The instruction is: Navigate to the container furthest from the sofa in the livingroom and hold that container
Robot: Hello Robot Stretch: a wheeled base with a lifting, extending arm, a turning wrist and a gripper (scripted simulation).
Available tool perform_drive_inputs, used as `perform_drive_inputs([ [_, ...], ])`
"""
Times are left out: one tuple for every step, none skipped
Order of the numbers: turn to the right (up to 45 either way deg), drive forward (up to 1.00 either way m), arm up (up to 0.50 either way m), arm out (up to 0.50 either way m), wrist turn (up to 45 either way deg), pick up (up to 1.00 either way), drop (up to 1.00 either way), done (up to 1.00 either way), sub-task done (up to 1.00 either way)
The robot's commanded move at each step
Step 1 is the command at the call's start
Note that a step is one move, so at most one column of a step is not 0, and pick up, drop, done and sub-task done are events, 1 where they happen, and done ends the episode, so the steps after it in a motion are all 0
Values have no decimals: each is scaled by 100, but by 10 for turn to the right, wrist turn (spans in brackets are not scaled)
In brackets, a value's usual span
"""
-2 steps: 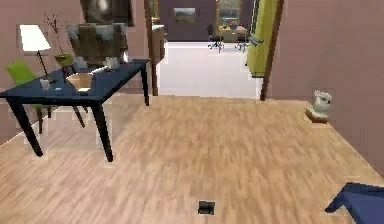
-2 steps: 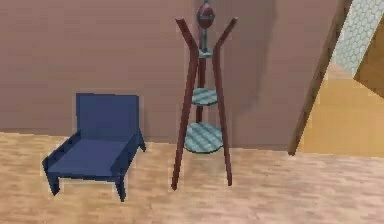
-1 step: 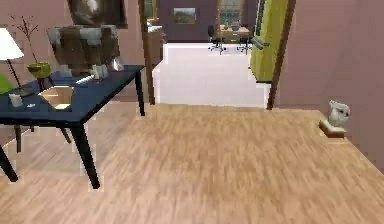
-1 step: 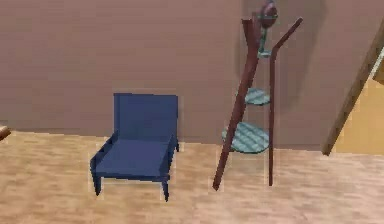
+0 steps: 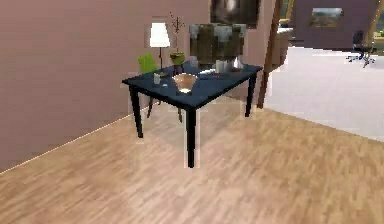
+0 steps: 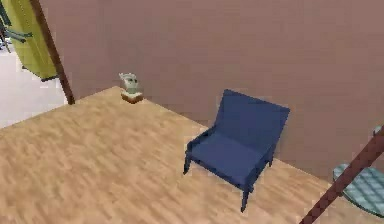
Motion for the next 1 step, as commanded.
perform_drive_inputs([
  [0, 85, 0, 0, 0, 0, 0, 0, 0],
])
